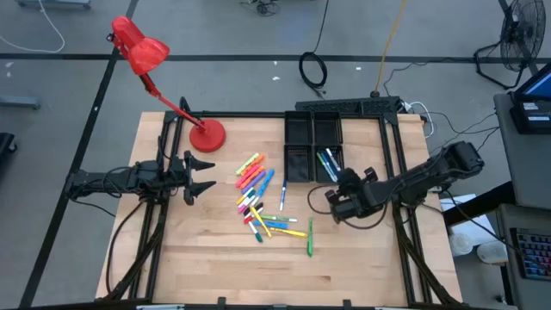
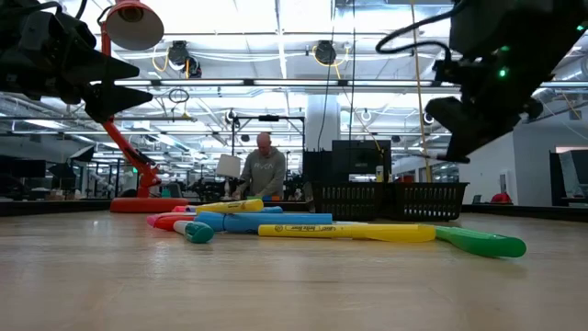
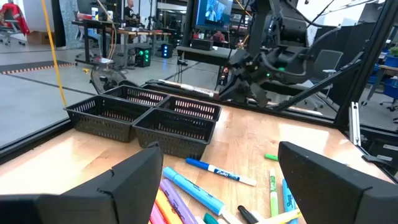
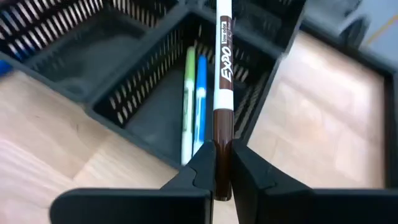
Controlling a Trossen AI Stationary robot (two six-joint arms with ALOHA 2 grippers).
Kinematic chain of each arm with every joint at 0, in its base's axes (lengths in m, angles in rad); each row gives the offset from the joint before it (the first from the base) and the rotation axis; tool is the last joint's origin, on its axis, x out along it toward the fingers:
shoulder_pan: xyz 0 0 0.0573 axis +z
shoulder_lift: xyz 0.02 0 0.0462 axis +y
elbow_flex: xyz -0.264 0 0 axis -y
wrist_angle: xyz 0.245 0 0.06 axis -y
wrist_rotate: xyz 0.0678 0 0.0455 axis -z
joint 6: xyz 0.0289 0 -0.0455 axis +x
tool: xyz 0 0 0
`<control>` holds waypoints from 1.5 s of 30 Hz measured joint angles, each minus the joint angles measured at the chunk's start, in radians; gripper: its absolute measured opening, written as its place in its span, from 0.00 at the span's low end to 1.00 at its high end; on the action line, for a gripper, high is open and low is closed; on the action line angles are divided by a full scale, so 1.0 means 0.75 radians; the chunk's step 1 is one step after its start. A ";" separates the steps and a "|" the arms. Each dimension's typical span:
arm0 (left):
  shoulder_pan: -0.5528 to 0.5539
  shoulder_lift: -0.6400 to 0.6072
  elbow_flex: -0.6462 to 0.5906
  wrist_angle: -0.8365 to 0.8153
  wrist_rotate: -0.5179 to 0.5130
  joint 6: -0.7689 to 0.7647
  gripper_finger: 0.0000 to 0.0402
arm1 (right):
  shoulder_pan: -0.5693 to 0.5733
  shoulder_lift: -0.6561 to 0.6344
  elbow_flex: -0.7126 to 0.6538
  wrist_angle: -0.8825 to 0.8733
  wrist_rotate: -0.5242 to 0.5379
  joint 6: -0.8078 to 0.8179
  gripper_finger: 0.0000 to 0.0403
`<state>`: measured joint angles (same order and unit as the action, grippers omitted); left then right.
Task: Pick & Place Markers
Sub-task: Put the brown marker pen into the bottom right black bin, then put the green marker pen into the bottom right black bin
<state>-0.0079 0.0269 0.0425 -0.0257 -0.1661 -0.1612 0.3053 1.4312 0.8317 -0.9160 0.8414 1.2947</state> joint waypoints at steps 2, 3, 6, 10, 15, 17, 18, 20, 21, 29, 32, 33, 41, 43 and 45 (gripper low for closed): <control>0.000 0.000 0.000 0.000 0.000 0.000 0.81 | -0.019 -0.015 -0.019 0.039 -0.030 -0.031 0.05; 0.000 0.000 0.000 0.000 0.000 0.000 0.81 | -0.025 -0.022 -0.029 0.072 -0.039 -0.056 0.05; 0.000 0.000 0.000 -0.001 0.000 0.000 0.81 | -0.033 -0.028 -0.048 0.170 -0.047 -0.130 0.05; 0.000 0.000 0.000 0.000 0.000 0.000 0.81 | -0.052 -0.029 -0.053 0.220 -0.046 -0.188 0.05; 0.000 0.000 0.000 0.000 0.000 0.000 0.81 | -0.094 -0.030 -0.053 0.221 -0.045 -0.208 0.05; 0.000 0.000 0.000 0.000 0.000 0.000 0.81 | -0.107 -0.029 -0.055 0.224 -0.044 -0.217 0.05; 0.000 0.000 0.000 0.000 0.000 0.000 0.81 | -0.112 -0.029 -0.059 0.233 -0.044 -0.224 0.05; 0.000 0.000 0.000 0.000 0.000 0.000 0.81 | -0.124 -0.029 -0.081 0.273 -0.045 -0.251 0.05; 0.000 0.000 0.000 0.000 0.000 0.000 0.81 | -0.129 -0.029 -0.095 0.302 -0.046 -0.266 0.05; 0.000 0.000 0.000 0.000 0.000 0.000 0.81 | -0.173 -0.029 -0.167 0.463 -0.083 -0.388 0.09; 0.000 0.000 0.000 0.000 0.000 0.000 0.81 | -0.172 -0.029 -0.167 0.479 -0.082 -0.397 0.11; 0.000 0.000 0.000 0.000 0.000 0.000 0.81 | -0.172 -0.029 -0.167 0.486 -0.081 -0.397 0.11; 0.000 0.000 0.000 0.000 0.000 0.000 0.81 | -0.172 -0.029 -0.167 0.489 -0.009 -0.394 0.16; 0.000 0.000 0.000 0.000 0.000 0.000 0.81 | -0.172 -0.029 -0.167 0.490 0.024 -0.394 0.18; 0.000 0.000 0.000 0.000 0.000 0.000 0.81 | -0.171 -0.029 -0.167 0.496 0.064 -0.396 0.19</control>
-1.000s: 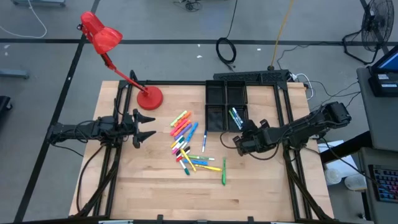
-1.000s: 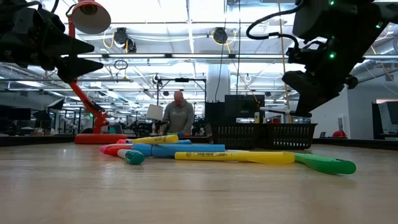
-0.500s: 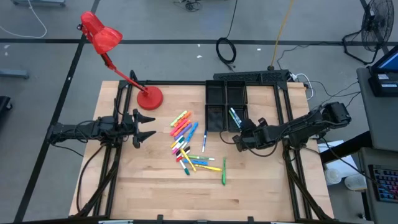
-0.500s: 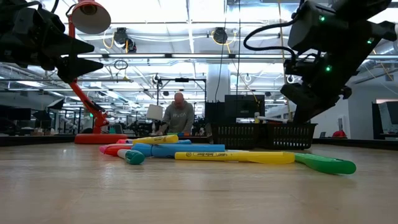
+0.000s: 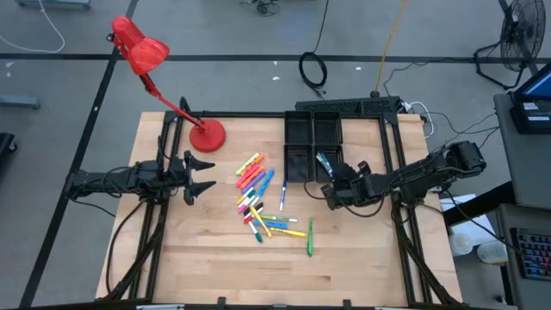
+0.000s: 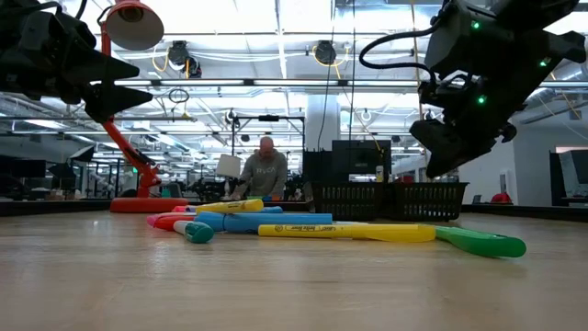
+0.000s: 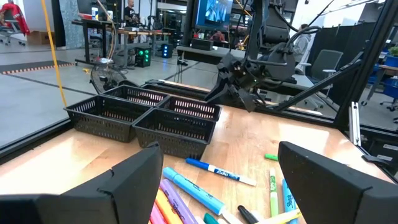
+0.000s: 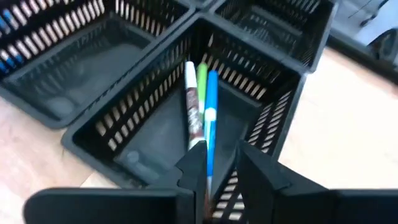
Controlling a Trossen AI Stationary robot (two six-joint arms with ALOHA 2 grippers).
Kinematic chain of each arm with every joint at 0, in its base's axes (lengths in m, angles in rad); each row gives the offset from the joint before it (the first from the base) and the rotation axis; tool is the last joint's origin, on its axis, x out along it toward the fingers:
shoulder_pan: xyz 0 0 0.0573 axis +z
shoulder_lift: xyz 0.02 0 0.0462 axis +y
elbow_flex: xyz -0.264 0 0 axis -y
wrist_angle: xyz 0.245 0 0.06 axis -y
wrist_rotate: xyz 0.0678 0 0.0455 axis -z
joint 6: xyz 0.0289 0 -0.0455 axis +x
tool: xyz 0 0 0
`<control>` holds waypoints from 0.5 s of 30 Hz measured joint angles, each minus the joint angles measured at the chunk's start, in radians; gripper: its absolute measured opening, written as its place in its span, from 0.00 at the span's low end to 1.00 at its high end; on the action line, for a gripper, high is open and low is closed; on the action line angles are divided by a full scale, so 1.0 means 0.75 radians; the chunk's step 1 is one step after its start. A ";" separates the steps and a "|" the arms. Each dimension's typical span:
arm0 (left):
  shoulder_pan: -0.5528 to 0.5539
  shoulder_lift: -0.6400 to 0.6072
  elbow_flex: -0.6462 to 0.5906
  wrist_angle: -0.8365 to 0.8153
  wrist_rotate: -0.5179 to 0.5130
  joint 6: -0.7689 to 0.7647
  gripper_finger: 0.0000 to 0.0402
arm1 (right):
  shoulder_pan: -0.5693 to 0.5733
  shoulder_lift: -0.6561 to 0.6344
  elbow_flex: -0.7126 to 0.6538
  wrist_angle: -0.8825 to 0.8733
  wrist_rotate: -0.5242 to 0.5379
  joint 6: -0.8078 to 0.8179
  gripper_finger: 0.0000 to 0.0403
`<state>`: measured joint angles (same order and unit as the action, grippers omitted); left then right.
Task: Pick & Place Markers
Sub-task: Put the green marker pen into the bottom right black bin
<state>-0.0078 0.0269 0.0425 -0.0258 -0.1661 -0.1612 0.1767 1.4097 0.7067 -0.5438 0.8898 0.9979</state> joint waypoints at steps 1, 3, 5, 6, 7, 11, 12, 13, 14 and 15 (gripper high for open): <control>0.000 0.000 0.000 0.000 0.000 0.000 0.81 | 0.004 0.000 0.000 0.015 0.012 -0.012 0.19; -0.001 0.000 0.000 0.000 0.000 0.000 0.81 | 0.021 -0.009 -0.001 0.077 0.035 -0.087 0.20; 0.000 0.000 0.000 0.000 0.000 0.000 0.81 | 0.042 -0.024 -0.001 0.204 0.034 -0.230 0.21; -0.001 0.000 0.000 0.000 0.000 0.000 0.81 | 0.059 -0.033 -0.001 0.277 0.031 -0.318 0.21; 0.000 0.000 0.000 0.000 0.000 0.000 0.81 | 0.080 -0.041 -0.001 0.356 0.029 -0.407 0.21; 0.000 0.000 0.000 0.000 0.000 0.000 0.81 | 0.165 -0.044 -0.001 0.769 -0.045 -0.783 0.20; 0.000 0.000 0.000 0.000 0.001 0.000 0.81 | 0.184 -0.044 -0.001 0.872 -0.083 -0.860 0.20; 0.000 0.000 0.000 0.000 0.001 0.000 0.81 | 0.197 -0.040 0.000 0.973 -0.129 -0.920 0.20; 0.000 0.000 0.000 0.000 0.000 0.000 0.81 | 0.207 -0.032 0.000 1.065 -0.176 -0.973 0.20; 0.000 0.000 0.000 0.001 0.000 0.000 0.81 | 0.214 -0.026 0.000 1.142 -0.225 -1.012 0.20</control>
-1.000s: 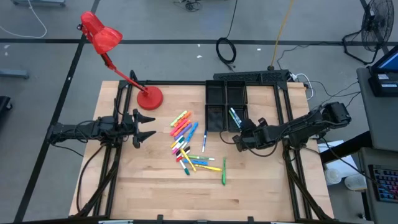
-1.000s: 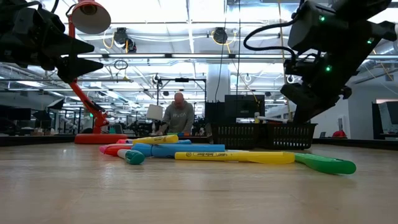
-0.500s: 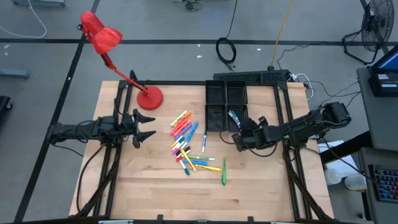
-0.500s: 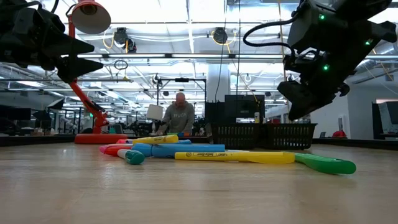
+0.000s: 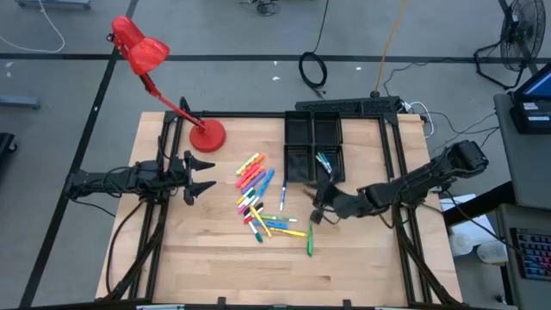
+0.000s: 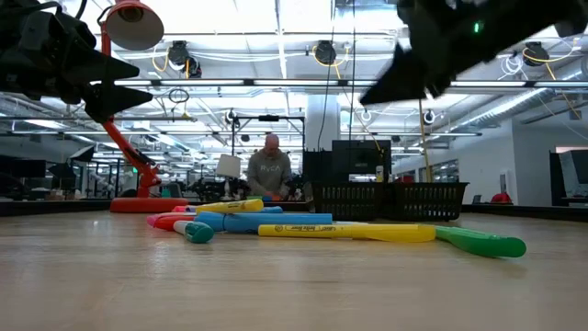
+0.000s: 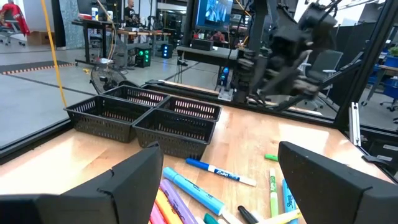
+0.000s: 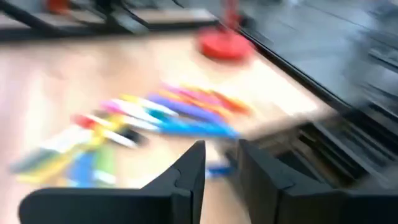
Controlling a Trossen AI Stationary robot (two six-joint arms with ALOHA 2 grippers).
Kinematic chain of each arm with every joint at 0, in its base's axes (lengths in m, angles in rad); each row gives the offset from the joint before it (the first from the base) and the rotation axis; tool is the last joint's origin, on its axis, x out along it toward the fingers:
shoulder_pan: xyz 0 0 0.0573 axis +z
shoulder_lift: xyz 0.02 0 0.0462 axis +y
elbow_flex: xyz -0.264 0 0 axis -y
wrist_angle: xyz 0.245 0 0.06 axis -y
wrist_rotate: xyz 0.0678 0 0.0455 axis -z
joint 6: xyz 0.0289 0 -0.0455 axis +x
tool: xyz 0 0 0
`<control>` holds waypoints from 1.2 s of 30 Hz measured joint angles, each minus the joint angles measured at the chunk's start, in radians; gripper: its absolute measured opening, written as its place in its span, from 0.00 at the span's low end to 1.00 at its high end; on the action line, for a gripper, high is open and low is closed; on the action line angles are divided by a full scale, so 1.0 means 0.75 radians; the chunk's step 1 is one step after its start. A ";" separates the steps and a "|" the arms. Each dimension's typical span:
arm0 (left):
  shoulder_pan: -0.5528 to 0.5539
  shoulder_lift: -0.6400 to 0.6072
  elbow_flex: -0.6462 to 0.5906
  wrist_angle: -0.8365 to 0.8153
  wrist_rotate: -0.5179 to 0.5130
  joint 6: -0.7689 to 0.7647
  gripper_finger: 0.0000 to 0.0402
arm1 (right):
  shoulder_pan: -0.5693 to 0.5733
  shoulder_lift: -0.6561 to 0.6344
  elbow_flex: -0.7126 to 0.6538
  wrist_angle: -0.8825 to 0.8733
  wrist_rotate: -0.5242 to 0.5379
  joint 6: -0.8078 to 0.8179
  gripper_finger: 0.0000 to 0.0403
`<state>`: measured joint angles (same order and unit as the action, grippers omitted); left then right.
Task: Pick & Place Markers
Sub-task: Put the green marker pen into the bottom right black bin
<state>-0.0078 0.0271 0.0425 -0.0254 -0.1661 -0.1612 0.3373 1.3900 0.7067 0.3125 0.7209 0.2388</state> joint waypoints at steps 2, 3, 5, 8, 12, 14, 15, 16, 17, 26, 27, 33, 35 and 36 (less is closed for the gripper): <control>-0.001 0.000 0.000 -0.001 0.000 0.000 0.81 | 0.015 0.010 0.000 0.113 -0.077 -0.064 0.21; 0.000 0.000 0.000 0.000 0.001 0.000 0.81 | 0.019 0.023 0.000 0.178 -0.119 -0.089 0.22; -0.001 0.000 0.000 -0.001 0.000 0.000 0.81 | 0.030 0.058 0.002 0.264 -0.192 -0.123 0.26; 0.000 0.000 0.000 -0.001 0.000 0.000 0.81 | 0.055 0.119 0.015 0.336 -0.260 -0.155 0.34; 0.000 0.000 0.000 0.000 0.000 0.000 0.81 | 0.092 0.198 0.144 0.145 -0.270 -0.158 0.44; 0.000 0.000 0.000 0.000 0.000 0.000 0.81 | 0.105 0.246 0.249 -0.033 -0.265 -0.124 0.47; -0.001 0.000 0.000 0.001 0.000 0.000 0.81 | 0.109 0.273 0.298 -0.124 -0.264 -0.104 0.48; 0.000 0.000 0.000 0.000 0.000 0.000 0.81 | 0.112 0.304 0.346 -0.204 -0.264 -0.091 0.48; 0.000 0.000 0.000 -0.001 0.001 0.000 0.81 | 0.114 0.336 0.386 -0.267 -0.265 -0.086 0.48; 0.000 0.000 0.000 0.001 0.000 0.000 0.81 | 0.087 0.607 0.534 -0.466 -0.302 -0.115 0.43; 0.000 0.000 0.000 0.001 0.001 0.000 0.81 | 0.077 0.617 0.534 -0.480 -0.329 -0.114 0.43; 0.000 0.000 0.000 0.001 0.000 0.000 0.81 | 0.020 0.634 0.532 -0.544 -0.445 -0.040 0.41; 0.000 0.000 0.000 0.000 0.000 0.000 0.81 | 0.012 0.634 0.520 -0.542 -0.443 -0.023 0.40; 0.000 0.000 0.000 0.000 0.000 0.000 0.81 | 0.011 0.634 0.514 -0.544 -0.443 -0.021 0.40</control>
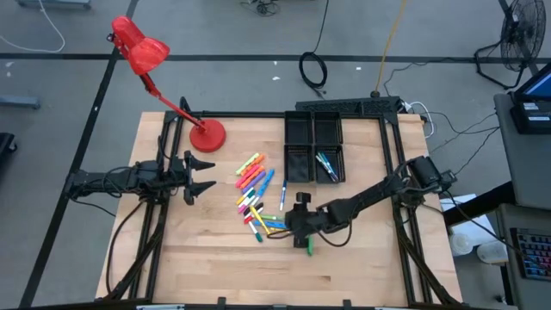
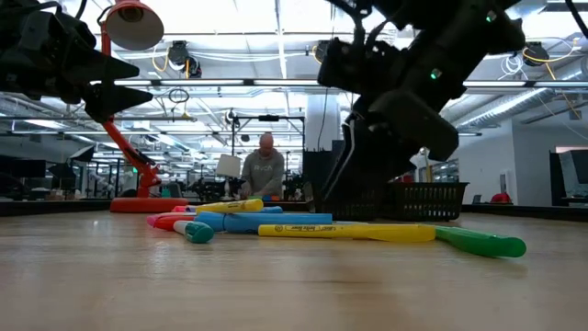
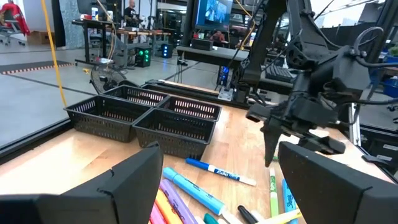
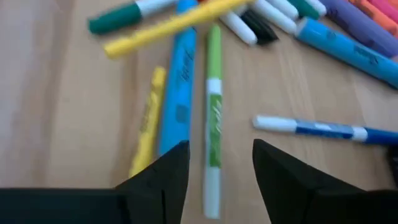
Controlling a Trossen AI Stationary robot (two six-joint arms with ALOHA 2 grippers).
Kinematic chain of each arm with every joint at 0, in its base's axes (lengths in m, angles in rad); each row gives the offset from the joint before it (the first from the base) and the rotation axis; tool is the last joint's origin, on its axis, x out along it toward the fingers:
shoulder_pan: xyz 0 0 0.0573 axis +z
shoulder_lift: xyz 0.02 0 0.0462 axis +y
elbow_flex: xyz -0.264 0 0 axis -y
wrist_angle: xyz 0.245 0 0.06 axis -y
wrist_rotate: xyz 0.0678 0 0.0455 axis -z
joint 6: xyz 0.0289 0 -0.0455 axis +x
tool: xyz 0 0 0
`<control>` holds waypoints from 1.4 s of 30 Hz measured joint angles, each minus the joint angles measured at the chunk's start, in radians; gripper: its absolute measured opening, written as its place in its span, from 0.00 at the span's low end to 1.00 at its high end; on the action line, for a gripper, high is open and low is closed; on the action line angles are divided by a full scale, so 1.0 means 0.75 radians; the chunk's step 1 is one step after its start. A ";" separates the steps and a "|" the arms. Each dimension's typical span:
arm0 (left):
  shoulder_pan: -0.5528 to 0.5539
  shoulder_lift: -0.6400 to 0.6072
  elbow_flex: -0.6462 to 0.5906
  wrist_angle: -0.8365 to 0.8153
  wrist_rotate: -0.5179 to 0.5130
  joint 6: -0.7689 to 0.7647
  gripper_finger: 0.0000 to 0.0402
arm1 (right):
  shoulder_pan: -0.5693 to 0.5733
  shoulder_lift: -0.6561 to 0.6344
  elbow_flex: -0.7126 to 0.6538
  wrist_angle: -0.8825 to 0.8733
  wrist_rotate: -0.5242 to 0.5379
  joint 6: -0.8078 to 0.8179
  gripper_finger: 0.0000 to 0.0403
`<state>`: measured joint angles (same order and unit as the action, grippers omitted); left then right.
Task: Pick & Place Markers
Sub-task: Put the green marker pen into the bottom right black bin
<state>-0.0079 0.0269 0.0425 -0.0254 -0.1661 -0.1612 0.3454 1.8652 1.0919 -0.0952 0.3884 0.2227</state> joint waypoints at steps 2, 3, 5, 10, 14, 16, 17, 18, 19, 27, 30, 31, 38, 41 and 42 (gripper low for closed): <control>0.000 0.000 0.000 0.001 0.000 0.000 0.81 | 0.001 0.000 -0.013 0.001 -0.001 0.001 0.39; 0.000 0.000 0.000 0.000 0.000 0.000 0.81 | 0.003 0.000 -0.021 0.002 -0.001 0.001 0.39; 0.000 0.000 0.000 0.000 0.000 0.000 0.81 | 0.002 0.000 -0.045 0.018 -0.002 0.001 0.38; 0.000 0.000 0.000 0.000 0.000 0.000 0.81 | -0.006 0.001 -0.090 0.021 -0.001 0.001 0.35; 0.000 0.000 0.000 0.000 0.000 0.000 0.81 | -0.018 0.001 -0.092 0.050 -0.022 0.002 0.34; 0.000 0.000 0.000 0.000 0.000 0.000 0.81 | -0.025 0.001 -0.092 0.104 -0.066 -0.003 0.33; 0.000 0.000 0.000 0.000 0.000 0.000 0.81 | -0.026 0.001 -0.092 0.133 -0.071 -0.004 0.33; 0.000 0.000 0.000 0.000 0.000 0.000 0.81 | -0.026 0.002 -0.092 0.154 -0.068 -0.010 0.32; 0.000 0.000 0.000 -0.001 0.000 0.000 0.81 | -0.026 0.011 -0.092 0.173 -0.064 -0.014 0.32; 0.000 0.000 0.000 0.000 0.000 0.000 0.81 | -0.059 0.095 -0.088 0.202 -0.063 -0.010 0.29; 0.000 0.000 0.000 0.000 0.000 0.000 0.81 | -0.074 0.100 -0.087 0.200 -0.070 -0.028 0.26; 0.000 0.000 0.000 0.000 0.000 0.000 0.81 | -0.077 0.101 -0.087 0.200 -0.075 -0.033 0.25; 0.000 0.000 0.000 0.000 0.000 0.000 0.81 | -0.088 0.102 -0.088 0.192 -0.108 -0.045 0.13; 0.000 0.000 0.000 0.000 0.000 0.000 0.81 | -0.099 0.102 -0.088 0.188 -0.142 -0.044 0.07; 0.000 0.000 0.000 -0.001 0.000 0.000 0.81 | -0.099 0.102 -0.088 0.186 -0.139 -0.045 0.05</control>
<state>-0.0082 0.0269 0.0425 -0.0257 -0.1661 -0.1612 0.2711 1.9419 1.0256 0.0444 0.2842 0.1893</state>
